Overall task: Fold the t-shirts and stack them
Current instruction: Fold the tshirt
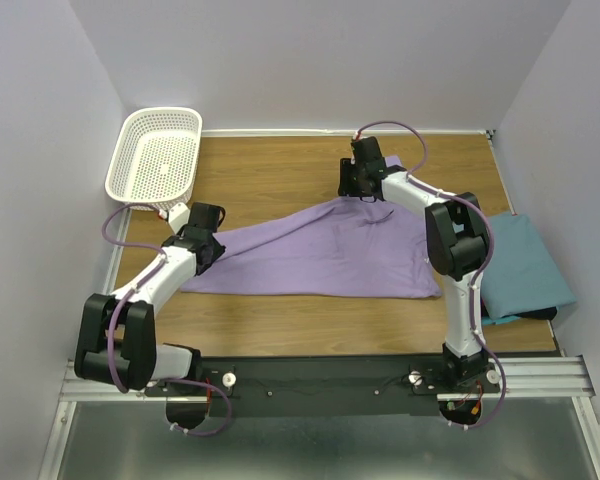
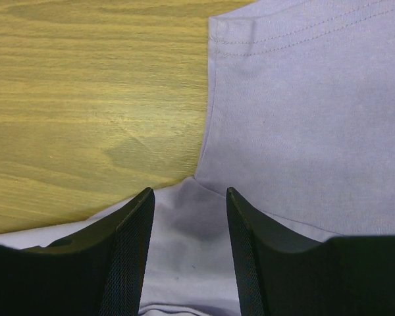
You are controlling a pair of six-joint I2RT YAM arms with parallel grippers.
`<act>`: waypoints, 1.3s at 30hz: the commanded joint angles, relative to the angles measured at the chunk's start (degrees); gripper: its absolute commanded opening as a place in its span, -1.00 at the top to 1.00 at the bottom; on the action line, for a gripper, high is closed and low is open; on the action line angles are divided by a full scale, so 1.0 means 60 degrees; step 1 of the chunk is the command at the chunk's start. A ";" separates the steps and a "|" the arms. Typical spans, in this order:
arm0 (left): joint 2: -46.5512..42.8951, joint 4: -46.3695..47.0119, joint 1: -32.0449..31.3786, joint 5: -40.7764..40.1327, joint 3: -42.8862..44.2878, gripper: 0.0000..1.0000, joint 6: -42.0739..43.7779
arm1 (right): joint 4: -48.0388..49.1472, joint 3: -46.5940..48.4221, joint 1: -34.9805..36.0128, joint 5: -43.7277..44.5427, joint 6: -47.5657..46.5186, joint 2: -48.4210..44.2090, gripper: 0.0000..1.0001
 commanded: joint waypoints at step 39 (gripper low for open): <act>0.2725 0.0503 0.1050 -0.0247 0.2251 0.14 0.0770 | 0.0286 -0.0212 -0.0058 -0.0358 0.0186 -0.0448 -0.09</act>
